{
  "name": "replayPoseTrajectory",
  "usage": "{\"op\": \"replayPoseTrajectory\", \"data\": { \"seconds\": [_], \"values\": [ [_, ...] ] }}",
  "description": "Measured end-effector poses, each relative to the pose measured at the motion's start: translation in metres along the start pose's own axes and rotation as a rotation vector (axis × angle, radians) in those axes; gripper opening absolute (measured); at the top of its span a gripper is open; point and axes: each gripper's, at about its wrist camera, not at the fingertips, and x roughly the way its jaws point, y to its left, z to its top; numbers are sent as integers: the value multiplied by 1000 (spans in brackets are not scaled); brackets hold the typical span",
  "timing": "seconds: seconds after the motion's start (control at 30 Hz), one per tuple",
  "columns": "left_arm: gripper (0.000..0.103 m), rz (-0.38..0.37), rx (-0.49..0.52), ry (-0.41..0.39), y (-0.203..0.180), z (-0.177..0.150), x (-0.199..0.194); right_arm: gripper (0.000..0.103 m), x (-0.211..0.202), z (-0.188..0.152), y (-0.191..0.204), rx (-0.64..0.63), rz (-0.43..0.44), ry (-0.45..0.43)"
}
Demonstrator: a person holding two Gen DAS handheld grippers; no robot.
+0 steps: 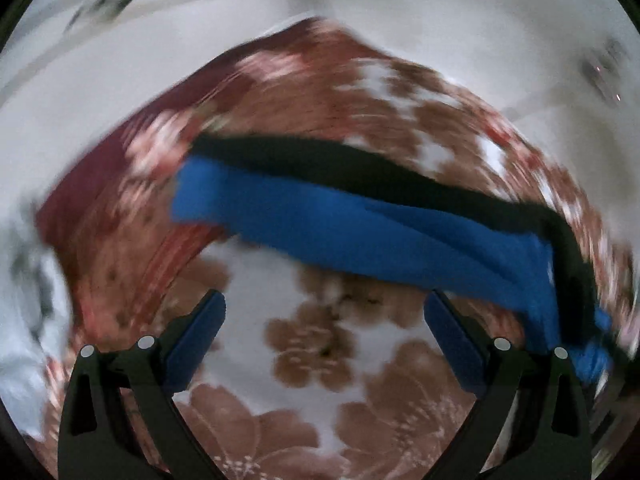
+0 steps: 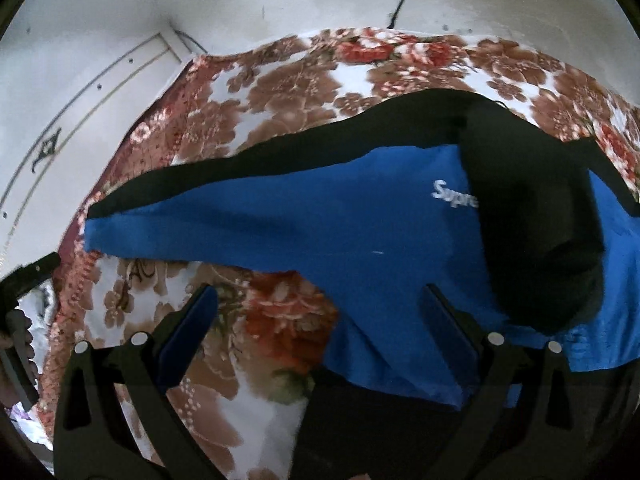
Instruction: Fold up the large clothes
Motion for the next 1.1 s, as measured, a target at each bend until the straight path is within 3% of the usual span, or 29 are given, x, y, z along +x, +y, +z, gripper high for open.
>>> {"op": "replayPoseTrajectory", "data": {
  "seconds": [0.07, 0.27, 0.4, 0.6, 0.97, 1.07, 1.1],
  "values": [
    [98, 5, -106, 13, 34, 3, 16, 98, 9, 0, 9, -28, -25, -16],
    [98, 10, -213, 19, 82, 9, 55, 98, 50, -5, 23, -47, -69, 40],
    [98, -15, -212, -4, 84, 16, 66, 98, 63, -7, 27, -48, -74, 50],
    [97, -141, -210, -2, 87, 31, 87, 98, 79, -10, 31, -61, -92, 68],
    [97, -213, -233, -49, 84, 53, 119, 98, 98, -6, 11, -108, -137, 79],
    [93, -273, -270, -81, 89, 60, 118, 98, 102, -4, 7, -98, -140, 77],
    [80, -305, -294, -87, 91, 61, 118, 98, 103, -4, 6, -93, -139, 76]
  ]
}}
